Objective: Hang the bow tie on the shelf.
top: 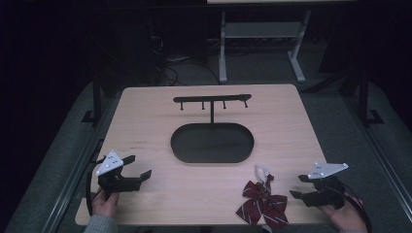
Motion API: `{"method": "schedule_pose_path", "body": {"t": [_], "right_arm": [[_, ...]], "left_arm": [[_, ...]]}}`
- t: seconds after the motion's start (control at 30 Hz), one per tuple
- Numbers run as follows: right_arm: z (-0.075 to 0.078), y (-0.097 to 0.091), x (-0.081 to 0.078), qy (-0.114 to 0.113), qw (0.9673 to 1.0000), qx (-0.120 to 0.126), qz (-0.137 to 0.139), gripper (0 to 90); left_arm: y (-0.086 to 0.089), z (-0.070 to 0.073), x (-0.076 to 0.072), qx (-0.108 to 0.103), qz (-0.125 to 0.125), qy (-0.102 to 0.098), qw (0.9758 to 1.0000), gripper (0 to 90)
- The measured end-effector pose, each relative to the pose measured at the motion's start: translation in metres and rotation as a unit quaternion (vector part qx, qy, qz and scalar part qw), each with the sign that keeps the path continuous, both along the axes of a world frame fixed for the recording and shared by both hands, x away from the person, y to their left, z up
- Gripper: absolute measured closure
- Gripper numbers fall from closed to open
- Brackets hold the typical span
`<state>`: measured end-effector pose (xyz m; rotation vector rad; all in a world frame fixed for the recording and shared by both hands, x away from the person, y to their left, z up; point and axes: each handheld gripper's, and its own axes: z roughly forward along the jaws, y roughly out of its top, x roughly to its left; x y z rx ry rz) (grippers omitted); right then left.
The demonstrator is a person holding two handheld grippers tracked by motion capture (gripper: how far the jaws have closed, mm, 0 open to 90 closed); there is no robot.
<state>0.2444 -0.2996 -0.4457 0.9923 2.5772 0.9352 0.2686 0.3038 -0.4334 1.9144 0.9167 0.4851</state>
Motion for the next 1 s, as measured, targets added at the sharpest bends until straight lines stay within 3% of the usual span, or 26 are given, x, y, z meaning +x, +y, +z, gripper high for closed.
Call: {"method": "schedule_pose_path", "body": {"t": [0.3, 1.0], "right_arm": [[0.005, 0.007, 0.003, -0.004, 0.9999, 0.000, 0.013, 33.0], [0.027, 0.025, 0.015, 0.010, 0.9992, -0.013, 0.036, 34.7]], "left_arm": [[0.002, 0.000, -0.001, 0.000, 0.003, 0.001, 1.0000, 13.0], [0.004, 0.000, -0.002, -0.001, 0.005, -0.001, 1.0000, 13.0]]}}
